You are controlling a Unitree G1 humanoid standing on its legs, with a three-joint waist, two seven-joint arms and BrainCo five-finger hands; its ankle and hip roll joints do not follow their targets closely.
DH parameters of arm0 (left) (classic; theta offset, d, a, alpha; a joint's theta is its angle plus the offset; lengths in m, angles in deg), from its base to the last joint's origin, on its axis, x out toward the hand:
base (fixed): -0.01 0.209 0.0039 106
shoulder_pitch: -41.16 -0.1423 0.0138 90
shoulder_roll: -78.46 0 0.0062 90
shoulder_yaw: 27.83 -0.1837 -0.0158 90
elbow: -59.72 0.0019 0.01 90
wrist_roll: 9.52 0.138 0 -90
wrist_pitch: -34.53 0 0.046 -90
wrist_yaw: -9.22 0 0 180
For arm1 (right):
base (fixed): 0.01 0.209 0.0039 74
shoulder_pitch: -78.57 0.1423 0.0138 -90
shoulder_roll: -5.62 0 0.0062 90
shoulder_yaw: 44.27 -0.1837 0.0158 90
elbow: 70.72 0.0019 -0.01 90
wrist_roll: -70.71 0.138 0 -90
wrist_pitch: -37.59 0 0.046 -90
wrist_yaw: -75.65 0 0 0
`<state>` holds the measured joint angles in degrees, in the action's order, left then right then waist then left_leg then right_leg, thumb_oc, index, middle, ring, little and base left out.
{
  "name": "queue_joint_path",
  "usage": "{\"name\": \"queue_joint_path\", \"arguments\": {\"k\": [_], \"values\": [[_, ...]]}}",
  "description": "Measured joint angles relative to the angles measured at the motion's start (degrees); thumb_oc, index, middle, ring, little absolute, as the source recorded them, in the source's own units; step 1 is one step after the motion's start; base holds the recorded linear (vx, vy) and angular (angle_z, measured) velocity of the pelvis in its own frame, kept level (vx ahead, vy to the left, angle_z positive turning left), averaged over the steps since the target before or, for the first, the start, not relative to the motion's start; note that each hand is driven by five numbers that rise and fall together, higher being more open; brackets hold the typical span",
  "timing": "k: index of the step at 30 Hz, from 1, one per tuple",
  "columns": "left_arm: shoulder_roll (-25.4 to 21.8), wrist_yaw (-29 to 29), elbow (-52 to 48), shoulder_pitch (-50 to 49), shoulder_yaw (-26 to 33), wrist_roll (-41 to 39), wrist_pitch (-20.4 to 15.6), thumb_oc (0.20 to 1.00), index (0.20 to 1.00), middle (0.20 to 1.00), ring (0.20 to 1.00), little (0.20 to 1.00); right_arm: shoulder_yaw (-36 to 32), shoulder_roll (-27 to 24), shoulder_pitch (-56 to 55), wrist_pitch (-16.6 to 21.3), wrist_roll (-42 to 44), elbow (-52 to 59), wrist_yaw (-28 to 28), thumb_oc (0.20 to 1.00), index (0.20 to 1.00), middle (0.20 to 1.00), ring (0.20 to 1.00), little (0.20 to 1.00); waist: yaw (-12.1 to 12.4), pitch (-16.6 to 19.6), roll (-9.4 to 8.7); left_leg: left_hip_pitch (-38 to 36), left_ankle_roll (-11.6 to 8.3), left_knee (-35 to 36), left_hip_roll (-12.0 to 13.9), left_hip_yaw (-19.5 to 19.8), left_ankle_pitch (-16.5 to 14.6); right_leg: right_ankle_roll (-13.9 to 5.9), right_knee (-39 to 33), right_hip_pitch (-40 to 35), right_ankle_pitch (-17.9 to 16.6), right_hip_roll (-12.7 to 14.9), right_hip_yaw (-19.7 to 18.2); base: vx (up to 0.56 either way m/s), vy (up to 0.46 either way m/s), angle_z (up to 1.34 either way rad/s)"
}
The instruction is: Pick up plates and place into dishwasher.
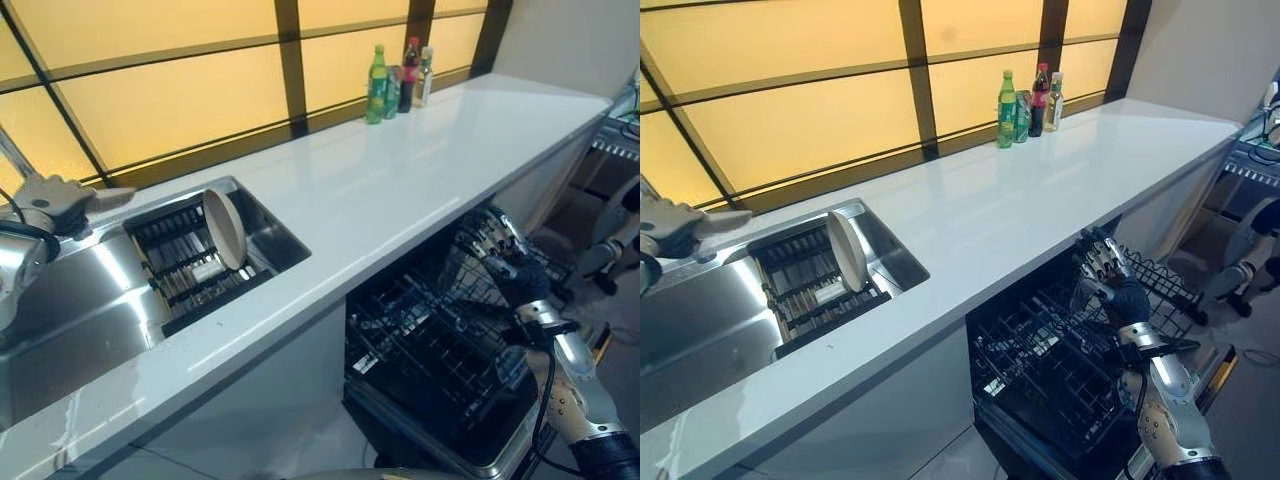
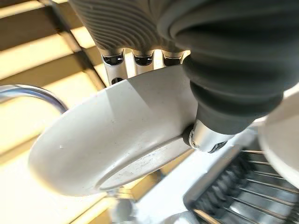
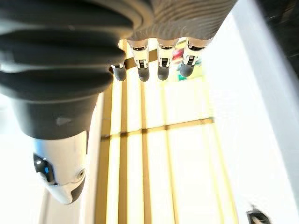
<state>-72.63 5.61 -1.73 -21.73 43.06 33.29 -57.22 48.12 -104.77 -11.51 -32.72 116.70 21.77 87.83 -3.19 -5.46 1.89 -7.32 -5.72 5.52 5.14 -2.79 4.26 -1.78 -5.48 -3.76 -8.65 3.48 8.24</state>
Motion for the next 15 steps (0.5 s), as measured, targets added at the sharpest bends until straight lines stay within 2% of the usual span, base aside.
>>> {"name": "queue_joint_path", "arguments": {"k": [3,5,6,9,11,15], "values": [[-0.5,-7.1,-0.8,0.0,2.1,-4.5,-1.5,0.200,0.200,0.200,0.200,0.200,0.0,-2.3,3.1,2.3,-3.0,1.7,-1.8,1.000,1.000,1.000,1.000,1.000,1.2,0.6,0.24,0.1,0.00,0.0,0.0,0.2,0.0,0.01,0.0,-0.1,0.0,0.1,0.2,-0.01,-0.038,0.05],[-0.4,-12.0,-4.8,0.0,3.6,-8.0,-4.3,0.200,0.200,0.200,0.200,0.200,0.0,-3.2,5.7,4.6,-8.2,1.9,-3.5,1.000,1.000,1.000,1.000,1.000,1.7,1.0,0.06,0.2,0.05,0.0,-0.1,0.9,0.2,0.13,0.0,-0.2,0.1,0.1,0.4,-0.02,-0.047,0.13],[0.2,-13.6,-6.9,0.0,4.5,-10.7,-6.9,0.200,0.200,0.200,0.200,0.200,0.0,-3.7,7.1,5.8,-11.8,1.9,-4.6,1.000,1.000,1.000,1.000,1.000,2.3,1.2,0.06,0.2,0.06,0.0,-0.2,1.1,0.2,0.13,0.0,-0.2,0.1,0.1,0.5,-0.01,-0.051,0.06],[5.6,-13.5,-15.7,0.2,6.0,-18.0,-13.3,0.200,0.200,0.200,0.200,0.200,0.5,-6.9,12.2,7.2,-22.6,2.0,-9.6,1.000,1.000,1.000,1.000,1.000,2.8,1.5,0.08,0.1,0.31,0.0,-0.5,1.7,0.4,-0.04,0.1,-0.8,0.2,0.6,1.3,0.00,-0.054,0.15],[10.5,-10.5,-19.4,1.1,5.5,-21.6,-16.2,0.200,0.200,0.200,0.200,0.200,1.8,-8.6,17.1,7.1,-31.9,1.0,-15.0,1.000,1.000,1.000,1.000,1.000,2.7,1.6,-0.02,0.1,0.40,0.0,-0.7,2.1,0.5,-0.11,0.1,-1.0,0.2,0.7,1.5,0.02,-0.045,0.05],[15.4,-4.0,-22.7,5.7,-0.7,-26.1,-20.1,0.200,0.200,0.200,0.200,0.200,7.0,-12.8,26.2,6.9,-44.8,0.3,-21.6,1.000,1.000,1.000,1.000,1.000,2.6,2.3,-0.91,0.0,0.35,0.0,-0.5,2.3,0.5,-0.15,0.1,-1.0,0.1,0.5,1.5,0.01,-0.027,-0.01]]}}
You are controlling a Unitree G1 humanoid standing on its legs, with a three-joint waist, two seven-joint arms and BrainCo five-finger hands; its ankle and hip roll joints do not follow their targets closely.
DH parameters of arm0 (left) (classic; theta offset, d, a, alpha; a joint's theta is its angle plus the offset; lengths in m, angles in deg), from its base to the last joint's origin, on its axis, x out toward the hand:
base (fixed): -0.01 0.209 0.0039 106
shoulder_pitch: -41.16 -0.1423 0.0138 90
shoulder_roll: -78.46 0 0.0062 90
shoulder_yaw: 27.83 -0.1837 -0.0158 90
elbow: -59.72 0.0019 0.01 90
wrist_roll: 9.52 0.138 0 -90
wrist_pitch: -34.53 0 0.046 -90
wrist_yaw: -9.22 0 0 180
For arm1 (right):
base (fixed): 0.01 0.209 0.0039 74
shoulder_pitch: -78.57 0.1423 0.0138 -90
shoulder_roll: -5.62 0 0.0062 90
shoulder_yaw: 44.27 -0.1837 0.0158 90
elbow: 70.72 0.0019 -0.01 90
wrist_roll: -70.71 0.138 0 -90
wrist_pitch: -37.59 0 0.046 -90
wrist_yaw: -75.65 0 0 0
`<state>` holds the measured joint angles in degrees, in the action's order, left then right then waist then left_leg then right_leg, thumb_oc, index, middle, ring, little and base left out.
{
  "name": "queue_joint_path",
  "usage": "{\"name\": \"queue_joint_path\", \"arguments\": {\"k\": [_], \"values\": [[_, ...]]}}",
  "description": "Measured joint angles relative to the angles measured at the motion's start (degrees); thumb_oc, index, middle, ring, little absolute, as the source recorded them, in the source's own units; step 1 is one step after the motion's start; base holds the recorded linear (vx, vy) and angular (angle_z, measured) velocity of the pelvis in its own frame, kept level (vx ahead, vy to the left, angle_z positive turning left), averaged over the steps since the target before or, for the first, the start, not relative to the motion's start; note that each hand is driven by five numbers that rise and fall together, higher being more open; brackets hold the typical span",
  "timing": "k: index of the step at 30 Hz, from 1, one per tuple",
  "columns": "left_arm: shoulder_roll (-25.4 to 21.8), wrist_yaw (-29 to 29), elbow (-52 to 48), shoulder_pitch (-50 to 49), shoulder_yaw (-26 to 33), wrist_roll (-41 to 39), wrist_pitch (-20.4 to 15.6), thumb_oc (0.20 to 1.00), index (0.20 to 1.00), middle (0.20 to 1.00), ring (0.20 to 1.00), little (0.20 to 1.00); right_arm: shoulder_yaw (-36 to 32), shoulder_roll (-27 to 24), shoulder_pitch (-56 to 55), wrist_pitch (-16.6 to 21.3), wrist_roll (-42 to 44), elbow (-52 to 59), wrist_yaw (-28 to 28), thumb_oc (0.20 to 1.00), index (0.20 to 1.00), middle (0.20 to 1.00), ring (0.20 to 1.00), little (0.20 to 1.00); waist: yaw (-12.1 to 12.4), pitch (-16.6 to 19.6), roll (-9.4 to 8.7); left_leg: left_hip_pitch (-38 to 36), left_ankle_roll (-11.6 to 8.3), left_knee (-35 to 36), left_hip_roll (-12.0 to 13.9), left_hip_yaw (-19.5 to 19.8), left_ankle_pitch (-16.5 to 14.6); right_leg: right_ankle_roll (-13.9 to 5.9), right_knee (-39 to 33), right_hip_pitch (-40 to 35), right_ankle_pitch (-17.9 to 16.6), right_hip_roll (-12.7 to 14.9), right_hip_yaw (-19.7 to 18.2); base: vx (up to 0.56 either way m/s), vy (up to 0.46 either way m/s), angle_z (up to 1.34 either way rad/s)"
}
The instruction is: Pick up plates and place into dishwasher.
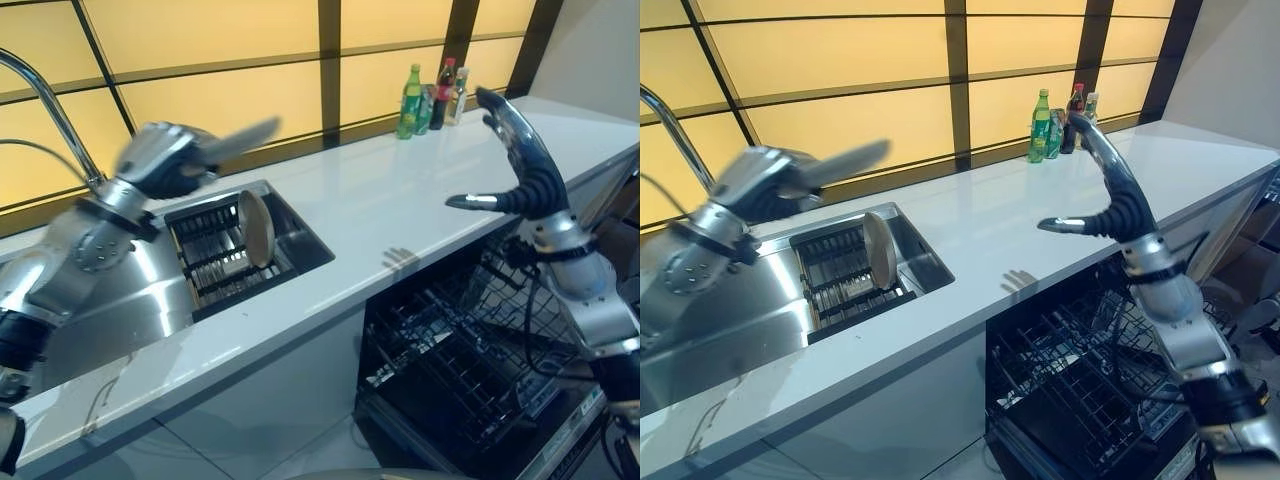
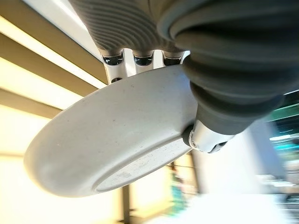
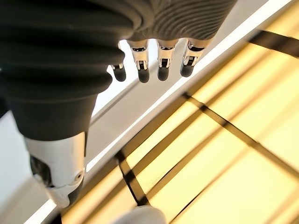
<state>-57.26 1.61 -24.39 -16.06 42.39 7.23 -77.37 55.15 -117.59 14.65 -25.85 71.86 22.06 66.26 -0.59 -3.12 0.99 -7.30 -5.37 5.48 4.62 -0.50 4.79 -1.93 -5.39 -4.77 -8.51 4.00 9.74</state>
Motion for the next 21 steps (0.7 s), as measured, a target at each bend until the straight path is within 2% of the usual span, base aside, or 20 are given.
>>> {"name": "queue_joint_path", "arguments": {"k": [6,12,15,21], "values": [[2.5,5.9,0.0,8.0,-8.3,-4.6,-1.0,0.200,0.200,0.200,0.200,0.200,8.7,-2.8,8.6,-2.1,-4.4,-1.8,-0.4,1.000,1.000,1.000,1.000,1.000,-0.1,1.0,-0.94,-0.1,-0.02,0.0,0.0,0.0,0.1,0.00,-0.1,-0.1,0.0,0.0,0.0,0.00,-0.011,0.00],[5.5,8.8,-0.1,13.8,-12.9,-6.6,-1.0,0.200,0.200,0.200,0.200,0.200,15.7,-2.6,14.5,-5.0,-5.1,-5.3,1.3,1.000,1.000,1.000,1.000,1.000,0.0,1.2,-1.14,-0.9,0.01,0.0,-0.1,0.3,0.1,0.02,-0.1,-1.0,0.0,0.0,0.1,0.00,-0.006,0.01],[6.1,9.7,-0.2,16.1,-16.1,-6.9,-1.1,0.200,0.200,0.200,0.200,0.200,18.9,-1.9,17.4,-5.7,-5.0,-7.2,3.7,1.000,1.000,1.000,1.000,1.000,0.0,1.3,-1.21,-1.0,0.01,0.0,-0.1,0.5,0.1,0.02,-0.1,-1.1,0.0,0.0,0.1,0.00,0.000,0.00],[8.2,12.2,-2.5,17.1,-17.6,-9.7,-0.9,0.200,0.200,0.200,0.200,0.200,21.2,1.3,18.2,-7.3,-3.8,-9.1,6.1,1.000,1.000,1.000,1.000,1.000,0.1,2.5,-1.69,-0.9,0.00,0.0,0.0,0.6,0.1,0.07,-0.1,-1.1,0.0,0.0,0.2,0.00,0.000,0.00]]}}
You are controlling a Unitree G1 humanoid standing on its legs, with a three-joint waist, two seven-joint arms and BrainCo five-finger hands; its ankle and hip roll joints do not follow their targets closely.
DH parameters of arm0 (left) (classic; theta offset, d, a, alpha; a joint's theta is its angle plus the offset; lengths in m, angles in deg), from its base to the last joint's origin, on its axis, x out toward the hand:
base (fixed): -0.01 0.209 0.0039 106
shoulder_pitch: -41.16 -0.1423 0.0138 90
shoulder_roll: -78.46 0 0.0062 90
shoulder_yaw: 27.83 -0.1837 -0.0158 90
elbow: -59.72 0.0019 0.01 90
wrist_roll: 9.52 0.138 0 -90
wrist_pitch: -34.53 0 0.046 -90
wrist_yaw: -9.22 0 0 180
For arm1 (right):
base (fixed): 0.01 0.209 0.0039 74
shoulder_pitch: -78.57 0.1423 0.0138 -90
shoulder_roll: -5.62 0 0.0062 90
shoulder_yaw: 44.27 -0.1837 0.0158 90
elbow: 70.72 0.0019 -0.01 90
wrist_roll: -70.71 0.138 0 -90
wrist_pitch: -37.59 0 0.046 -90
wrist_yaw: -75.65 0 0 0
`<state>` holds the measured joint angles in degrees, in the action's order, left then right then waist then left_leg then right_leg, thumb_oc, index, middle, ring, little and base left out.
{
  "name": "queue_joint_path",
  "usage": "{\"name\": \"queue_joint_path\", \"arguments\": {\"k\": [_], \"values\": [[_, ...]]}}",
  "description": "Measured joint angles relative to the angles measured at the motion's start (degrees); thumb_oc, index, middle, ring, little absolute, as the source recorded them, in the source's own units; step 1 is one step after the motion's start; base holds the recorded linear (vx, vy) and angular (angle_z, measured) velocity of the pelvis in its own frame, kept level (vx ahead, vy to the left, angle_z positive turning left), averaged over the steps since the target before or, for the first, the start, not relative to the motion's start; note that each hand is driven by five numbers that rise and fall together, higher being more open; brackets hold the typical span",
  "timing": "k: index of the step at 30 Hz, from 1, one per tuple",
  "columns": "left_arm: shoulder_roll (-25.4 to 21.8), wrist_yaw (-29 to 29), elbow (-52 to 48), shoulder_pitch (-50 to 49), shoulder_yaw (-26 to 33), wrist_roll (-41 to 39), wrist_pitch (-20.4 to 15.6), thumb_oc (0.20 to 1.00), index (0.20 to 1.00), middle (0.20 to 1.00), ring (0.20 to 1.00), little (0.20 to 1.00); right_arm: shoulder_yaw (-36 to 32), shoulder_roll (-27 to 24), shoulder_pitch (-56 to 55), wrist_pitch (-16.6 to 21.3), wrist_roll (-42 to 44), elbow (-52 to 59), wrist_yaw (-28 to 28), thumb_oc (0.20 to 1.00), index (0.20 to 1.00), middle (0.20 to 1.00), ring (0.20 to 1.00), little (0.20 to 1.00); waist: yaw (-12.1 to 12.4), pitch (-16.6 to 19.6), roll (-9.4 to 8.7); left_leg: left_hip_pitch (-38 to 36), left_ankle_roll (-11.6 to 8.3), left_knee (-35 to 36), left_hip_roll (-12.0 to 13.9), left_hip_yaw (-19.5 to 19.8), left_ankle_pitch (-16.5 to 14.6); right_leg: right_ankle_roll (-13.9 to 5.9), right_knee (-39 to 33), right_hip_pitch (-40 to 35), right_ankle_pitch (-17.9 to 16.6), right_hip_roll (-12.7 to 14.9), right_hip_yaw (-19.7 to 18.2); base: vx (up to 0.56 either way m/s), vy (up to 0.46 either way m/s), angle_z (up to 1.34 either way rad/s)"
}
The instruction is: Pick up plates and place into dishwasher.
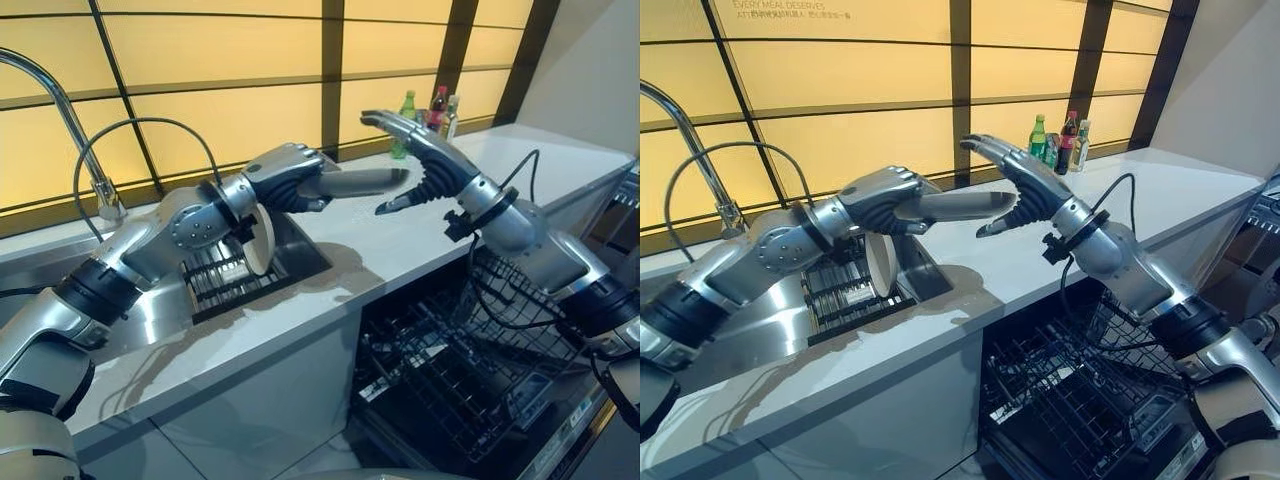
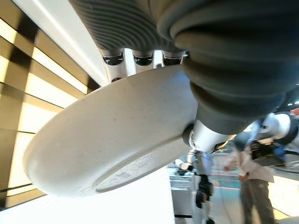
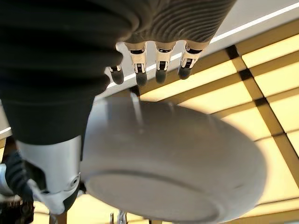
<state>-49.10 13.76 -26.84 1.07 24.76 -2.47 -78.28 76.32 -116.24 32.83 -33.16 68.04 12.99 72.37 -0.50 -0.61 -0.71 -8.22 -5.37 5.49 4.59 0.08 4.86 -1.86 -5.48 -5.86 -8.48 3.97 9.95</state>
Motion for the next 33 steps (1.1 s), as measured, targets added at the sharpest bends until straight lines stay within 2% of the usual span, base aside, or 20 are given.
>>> {"name": "queue_joint_path", "arguments": {"k": [3,4,5,17,19,25,26,27,30,33], "values": [[1.1,0.9,-0.1,0.2,0.0,-1.6,0.1,0.200,0.200,0.200,0.200,0.200,0.3,1.9,0.7,-1.4,1.3,-1.9,0.7,1.000,1.000,1.000,1.000,1.000,0.1,0.2,-0.12,0.0,0.01,0.0,0.0,0.0,0.0,0.00,0.0,0.0,0.0,0.0,0.0,0.00,0.000,0.00],[1.1,1.0,-0.1,0.2,0.0,-1.7,0.3,0.200,0.200,0.200,0.200,0.200,0.4,2.3,0.7,-2.0,1.7,-2.3,0.8,0.583,0.583,0.583,0.583,0.583,0.0,0.2,-0.12,0.0,0.01,0.0,0.0,0.1,0.0,0.00,0.0,0.0,0.0,0.0,0.0,0.00,0.000,0.00],[1.2,1.2,-0.1,0.2,0.0,-1.9,0.5,0.200,0.200,0.200,0.200,0.200,0.6,2.4,0.7,-2.4,2.3,-2.6,0.9,0.200,0.200,0.200,0.200,0.200,0.1,0.2,-0.11,0.0,0.01,0.0,0.0,0.1,0.0,0.00,0.0,-0.1,0.0,0.0,0.0,0.00,0.000,0.00],[1.0,0.8,-0.9,0.3,0.5,-2.2,1.3,0.200,0.200,0.200,0.200,0.200,2.2,4.0,0.7,-9.3,-0.3,-3.2,3.2,0.200,0.200,0.200,0.200,0.200,0.1,0.3,-0.12,0.0,0.01,0.0,0.0,0.2,0.0,0.07,0.0,-0.2,0.1,0.0,0.1,0.00,0.000,0.00],[0.8,0.8,-1.1,0.3,0.5,-2.2,2.3,0.200,0.200,0.200,0.200,0.200,2.1,4.0,0.7,-9.6,-1.0,-2.8,3.2,0.200,0.200,0.200,0.200,0.200,0.1,0.3,-0.12,-0.1,0.01,0.0,0.1,0.2,0.0,0.08,0.0,-0.1,0.1,0.0,0.1,0.00,0.000,0.00],[0.7,0.8,-1.1,0.3,0.6,-2.1,2.3,0.200,0.200,0.200,0.200,0.200,2.1,3.9,0.7,-9.7,-1.4,-2.7,3.1,0.200,0.200,0.200,0.200,0.200,0.0,0.2,-0.15,-0.1,0.00,0.0,0.1,0.2,0.0,0.08,0.0,-0.1,0.1,0.0,0.1,0.00,0.000,0.00],[0.6,0.8,-1.1,0.2,0.8,-2.1,2.3,0.492,0.492,0.492,0.492,0.492,2.1,3.9,0.7,-9.6,-1.4,-2.7,3.1,0.200,0.200,0.200,0.200,0.200,0.0,0.2,-0.16,-0.1,0.00,0.0,0.1,0.2,0.0,0.08,0.0,-0.1,0.1,0.0,0.1,0.00,0.000,0.00],[0.6,0.8,-1.2,0.1,1.2,-2.1,2.4,1.000,1.000,1.000,1.000,1.000,2.0,3.8,0.7,-9.6,-1.4,-2.5,3.1,0.200,0.200,0.200,0.200,0.200,0.0,0.2,-0.16,-0.1,0.00,0.0,0.1,0.2,0.0,0.08,0.0,-0.1,0.1,0.0,0.1,0.00,0.000,0.00],[0.6,0.3,-2.1,-2.0,6.1,-2.0,2.3,1.000,1.000,1.000,1.000,1.000,-1.6,3.5,-1.8,-9.5,-1.4,-2.8,2.7,0.200,0.200,0.200,0.200,0.200,0.1,0.0,-0.34,0.0,0.00,0.0,0.1,0.1,0.0,0.09,0.0,-0.1,0.1,0.0,0.1,0.00,0.000,0.00],[0.3,-1.9,-3.2,-3.8,7.3,2.0,0.8,1.000,1.000,1.000,1.000,1.000,-4.6,2.7,-5.2,-9.0,-1.4,-1.0,2.7,0.200,0.200,0.200,0.200,0.200,0.0,-0.1,-0.32,0.0,0.01,0.0,0.1,0.1,0.0,0.08,0.0,0.1,0.1,0.0,0.0,0.00,0.000,0.00]]}}
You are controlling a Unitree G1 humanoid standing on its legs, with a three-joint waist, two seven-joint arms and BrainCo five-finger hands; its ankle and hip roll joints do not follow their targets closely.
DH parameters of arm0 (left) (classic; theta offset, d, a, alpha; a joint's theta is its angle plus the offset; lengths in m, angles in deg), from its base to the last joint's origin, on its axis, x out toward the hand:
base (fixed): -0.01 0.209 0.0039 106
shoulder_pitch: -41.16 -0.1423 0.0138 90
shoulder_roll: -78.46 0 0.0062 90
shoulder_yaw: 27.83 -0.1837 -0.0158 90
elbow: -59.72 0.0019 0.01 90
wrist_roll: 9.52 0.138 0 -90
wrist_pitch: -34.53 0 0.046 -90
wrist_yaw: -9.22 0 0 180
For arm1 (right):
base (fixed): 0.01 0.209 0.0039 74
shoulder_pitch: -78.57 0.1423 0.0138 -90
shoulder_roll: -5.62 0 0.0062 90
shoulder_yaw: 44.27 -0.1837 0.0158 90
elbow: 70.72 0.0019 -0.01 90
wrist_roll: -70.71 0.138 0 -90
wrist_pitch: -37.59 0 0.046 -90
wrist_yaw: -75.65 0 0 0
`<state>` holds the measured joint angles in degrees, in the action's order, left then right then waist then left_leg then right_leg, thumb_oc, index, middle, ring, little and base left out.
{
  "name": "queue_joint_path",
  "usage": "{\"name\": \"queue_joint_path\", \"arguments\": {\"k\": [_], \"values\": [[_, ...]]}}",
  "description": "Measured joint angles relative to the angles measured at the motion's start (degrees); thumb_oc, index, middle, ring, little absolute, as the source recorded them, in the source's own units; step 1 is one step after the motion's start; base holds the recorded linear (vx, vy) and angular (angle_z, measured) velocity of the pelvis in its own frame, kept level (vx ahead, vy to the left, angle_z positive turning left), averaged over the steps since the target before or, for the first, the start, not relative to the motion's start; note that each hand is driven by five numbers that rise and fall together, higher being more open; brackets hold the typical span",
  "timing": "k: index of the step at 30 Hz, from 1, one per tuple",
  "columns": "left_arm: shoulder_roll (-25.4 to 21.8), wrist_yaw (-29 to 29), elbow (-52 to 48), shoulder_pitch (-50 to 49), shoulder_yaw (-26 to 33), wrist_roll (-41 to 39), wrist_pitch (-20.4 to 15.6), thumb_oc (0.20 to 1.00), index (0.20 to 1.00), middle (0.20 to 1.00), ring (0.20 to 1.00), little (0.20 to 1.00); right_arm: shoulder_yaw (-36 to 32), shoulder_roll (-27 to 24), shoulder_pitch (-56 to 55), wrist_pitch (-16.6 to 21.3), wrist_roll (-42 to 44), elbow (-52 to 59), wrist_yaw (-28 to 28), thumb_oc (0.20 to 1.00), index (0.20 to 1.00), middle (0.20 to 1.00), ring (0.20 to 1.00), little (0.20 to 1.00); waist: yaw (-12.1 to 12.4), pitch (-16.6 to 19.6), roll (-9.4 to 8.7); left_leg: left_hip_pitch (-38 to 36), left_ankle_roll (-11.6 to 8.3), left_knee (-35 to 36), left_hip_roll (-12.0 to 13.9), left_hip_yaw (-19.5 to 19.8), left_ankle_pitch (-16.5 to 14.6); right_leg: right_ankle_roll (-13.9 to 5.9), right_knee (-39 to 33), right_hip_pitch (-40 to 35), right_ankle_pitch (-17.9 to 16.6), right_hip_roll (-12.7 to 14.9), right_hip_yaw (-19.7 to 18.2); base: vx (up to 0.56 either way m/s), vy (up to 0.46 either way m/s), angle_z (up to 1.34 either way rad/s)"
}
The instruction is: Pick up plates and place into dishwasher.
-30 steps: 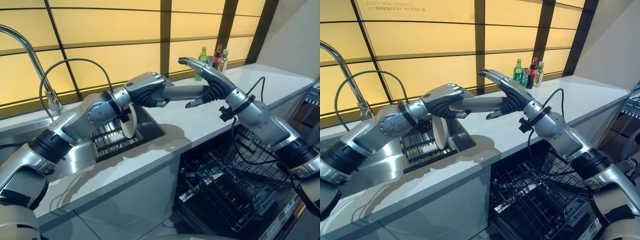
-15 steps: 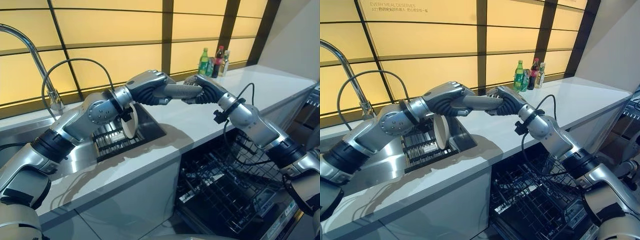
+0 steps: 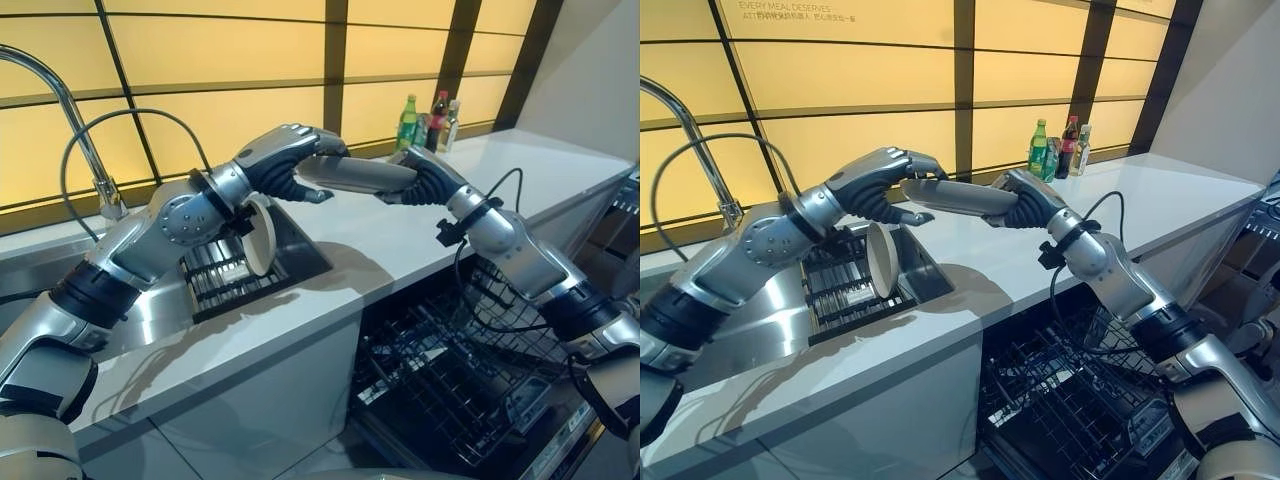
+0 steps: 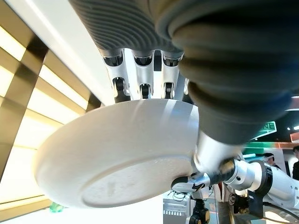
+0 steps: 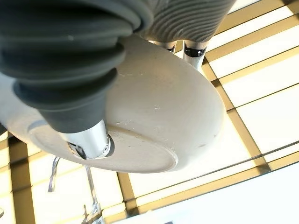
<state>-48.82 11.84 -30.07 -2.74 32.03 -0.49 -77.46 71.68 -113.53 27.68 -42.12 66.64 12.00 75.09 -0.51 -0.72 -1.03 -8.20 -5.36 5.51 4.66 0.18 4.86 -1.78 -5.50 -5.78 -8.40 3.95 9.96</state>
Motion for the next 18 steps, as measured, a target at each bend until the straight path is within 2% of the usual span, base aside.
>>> {"name": "queue_joint_path", "arguments": {"k": [2,4,6,8,10,13,18], "values": [[-1.5,-3.8,-1.0,-1.7,0.8,5.5,-1.0,1.000,1.000,1.000,1.000,1.000,-3.5,-1.1,-4.0,1.5,0.0,1.9,0.2,0.200,0.200,0.200,0.200,0.200,-0.1,-0.4,-0.02,-0.1,-0.01,0.0,0.0,0.0,0.0,0.01,0.0,0.0,0.0,0.0,-0.1,0.00,0.000,0.00],[-5.5,-8.6,1.1,-5.2,4.2,9.8,-1.3,1.000,1.000,1.000,1.000,1.000,-9.6,-2.4,-10.4,1.9,0.1,2.3,0.3,0.200,0.200,0.200,0.200,0.200,-0.3,-0.8,0.02,0.0,-0.04,0.0,0.1,-0.2,-0.1,0.05,0.0,0.1,0.0,-0.1,-0.2,0.02,0.014,-0.03],[-8.8,-13.0,5.8,-8.3,8.0,12.8,-0.7,1.000,1.000,1.000,1.000,1.000,-14.1,-6.3,-16.0,1.9,0.2,1.4,0.7,0.200,0.200,0.200,0.200,0.200,-0.3,-1.4,0.36,0.0,-0.05,0.0,0.1,-0.3,0.0,0.29,0.0,0.2,0.2,-0.1,-0.4,0.03,0.019,-0.04],[-11.8,-17.5,11.1,-11.2,11.3,15.3,0.4,1.000,1.000,1.000,1.000,1.000,-18.2,-8.1,-20.7,2.0,0.2,0.1,1.5,0.200,0.200,0.200,0.200,0.200,-0.5,-2.0,0.58,0.0,-0.05,0.0,0.1,-1.0,-0.1,0.31,0.0,0.5,0.2,-0.2,-1.0,0.03,0.026,-0.12],[-14.5,-21.2,16.0,-12.2,11.7,17.8,2.0,1.000,1.000,1.000,1.000,1.000,-21.1,-8.8,-24.9,2.0,0.2,-0.1,2.5,0.200,0.200,0.200,0.200,0.200,-0.5,-2.1,0.74,0.3,-0.11,0.0,0.2,-1.6,-0.1,0.27,0.0,0.9,0.2,-0.3,-1.6,0.02,0.030,-0.14],[-18.3,-22.7,18.2,-14.0,12.2,18.6,3.1,1.000,1.000,1.000,1.000,1.000,-23.6,-10.6,-28.7,2.3,2.9,0.3,6.9,0.200,0.200,0.200,0.200,0.200,-2.1,-3.0,0.92,0.2,-0.12,0.0,0.1,-2.0,-0.1,0.18,0.0,1.1,0.1,-0.3,-1.9,0.02,0.035,-0.04],[-19.1,-22.8,19.9,-19.0,16.6,19.5,4.0,1.000,1.000,1.000,1.000,1.000,-30.4,-11.3,-36.4,1.0,9.5,2.7,14.7,0.200,0.200,0.200,0.200,0.200,-3.7,-4.5,1.85,-0.3,-0.18,0.0,0.1,-3.2,-0.2,-0.05,0.0,1.4,-0.1,-0.3,-3.2,0.03,0.037,-0.12]]}}
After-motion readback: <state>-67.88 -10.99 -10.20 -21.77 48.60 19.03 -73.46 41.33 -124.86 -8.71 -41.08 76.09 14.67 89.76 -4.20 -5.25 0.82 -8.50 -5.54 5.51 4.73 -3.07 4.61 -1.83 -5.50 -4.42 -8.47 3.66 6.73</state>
